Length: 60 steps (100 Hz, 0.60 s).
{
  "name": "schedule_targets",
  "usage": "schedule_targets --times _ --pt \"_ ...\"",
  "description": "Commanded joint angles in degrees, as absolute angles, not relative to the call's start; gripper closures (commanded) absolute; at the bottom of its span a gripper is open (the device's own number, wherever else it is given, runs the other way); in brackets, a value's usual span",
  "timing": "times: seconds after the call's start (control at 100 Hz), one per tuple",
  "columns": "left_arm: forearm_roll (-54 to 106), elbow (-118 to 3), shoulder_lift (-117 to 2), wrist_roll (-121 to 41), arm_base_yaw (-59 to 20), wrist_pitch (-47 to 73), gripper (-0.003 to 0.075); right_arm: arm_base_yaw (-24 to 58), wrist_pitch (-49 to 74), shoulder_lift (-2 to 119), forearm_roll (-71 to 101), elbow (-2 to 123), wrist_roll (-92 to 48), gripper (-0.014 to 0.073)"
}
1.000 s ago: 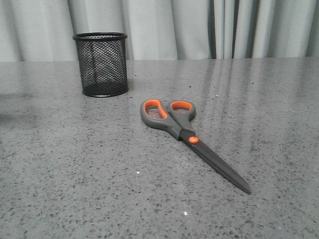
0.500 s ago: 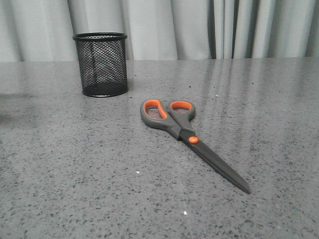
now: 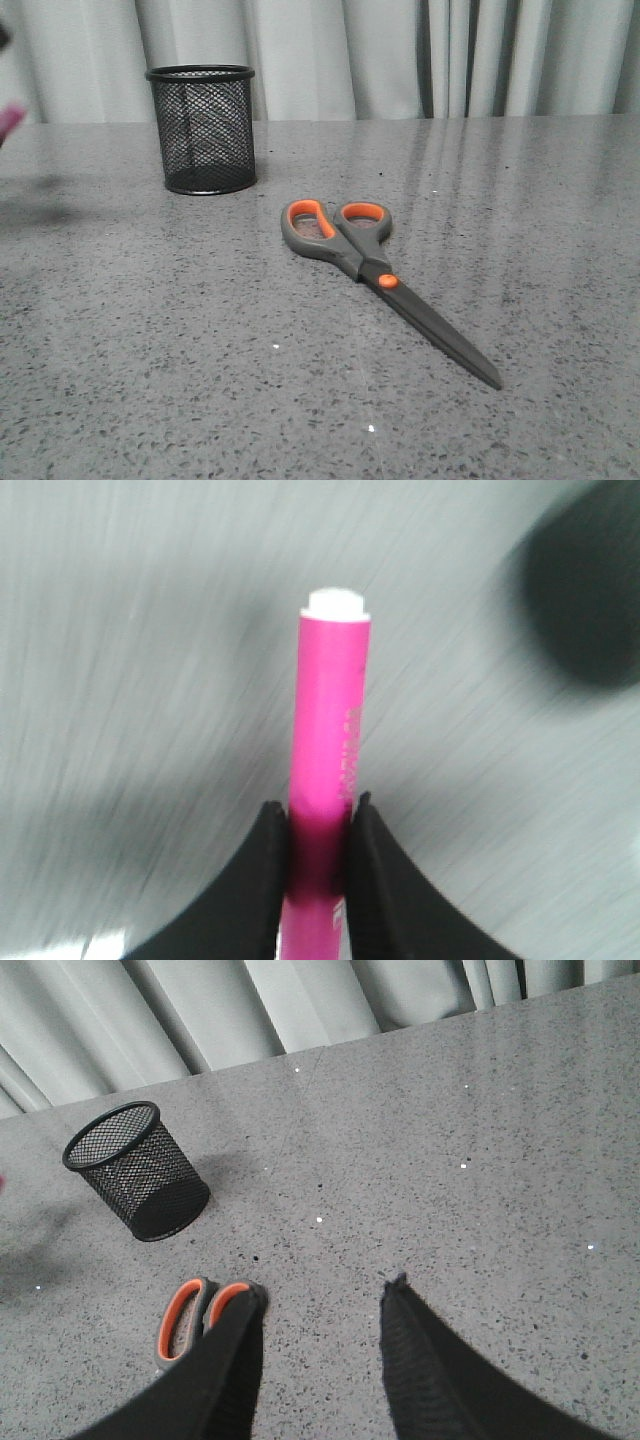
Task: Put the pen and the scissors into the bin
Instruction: 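Carry the marker over the mesh cup and drop it in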
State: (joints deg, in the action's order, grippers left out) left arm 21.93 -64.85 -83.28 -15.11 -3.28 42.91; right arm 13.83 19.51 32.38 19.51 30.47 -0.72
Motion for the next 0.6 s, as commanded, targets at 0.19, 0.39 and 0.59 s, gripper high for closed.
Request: schedule_targets --times 0.19,0.39,0.59 --pt "81.37 -66.63 -77.15 -67.69 -5.85 27.60 0.0739 14.00 14.61 32.82 19.91 32.59 -1.27 0.0337" --pt "106.00 -66.63 -81.46 -95.25 -11.03 25.97 0.0739 14.00 13.95 32.82 19.91 32.59 -1.27 0.0337" --pt "106.00 -68.67 -88.58 -97.89 -12.34 32.58 0.0739 14.00 13.74 32.82 19.91 32.59 -1.27 0.0337"
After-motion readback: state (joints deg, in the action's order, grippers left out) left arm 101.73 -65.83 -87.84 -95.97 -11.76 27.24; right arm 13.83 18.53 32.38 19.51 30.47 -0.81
